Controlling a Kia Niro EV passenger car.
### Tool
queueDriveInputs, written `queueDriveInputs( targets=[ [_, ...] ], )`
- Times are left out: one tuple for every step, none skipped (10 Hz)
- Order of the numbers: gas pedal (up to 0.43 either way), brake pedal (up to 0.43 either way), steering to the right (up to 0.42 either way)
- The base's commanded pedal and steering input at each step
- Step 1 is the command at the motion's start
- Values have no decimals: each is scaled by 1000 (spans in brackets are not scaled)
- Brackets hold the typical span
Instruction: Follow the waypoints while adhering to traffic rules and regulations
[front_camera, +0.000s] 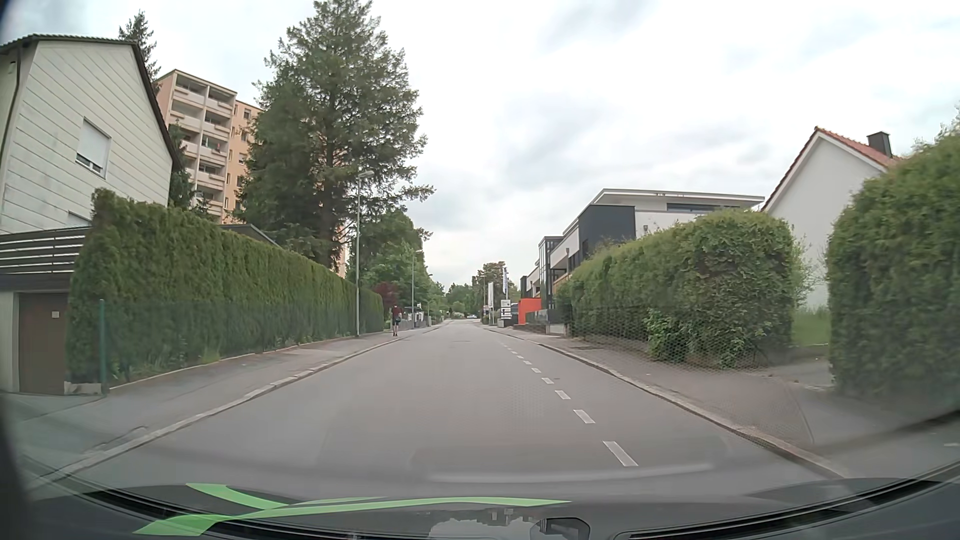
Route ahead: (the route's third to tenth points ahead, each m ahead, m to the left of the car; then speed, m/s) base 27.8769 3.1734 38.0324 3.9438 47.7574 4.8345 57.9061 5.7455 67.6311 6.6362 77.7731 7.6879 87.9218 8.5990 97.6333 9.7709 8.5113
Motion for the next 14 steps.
queueDriveInputs(
  targets=[
    [197,0,-21],
    [197,0,-21],
    [197,0,-19],
    [197,0,-15],
    [197,0,-10],
    [197,0,-8],
    [197,0,-5],
    [189,0,-6],
    [189,0,-6],
    [189,0,-11],
    [189,0,-16],
    [189,0,-20],
    [189,0,-20],
    [189,0,-17]
  ],
)
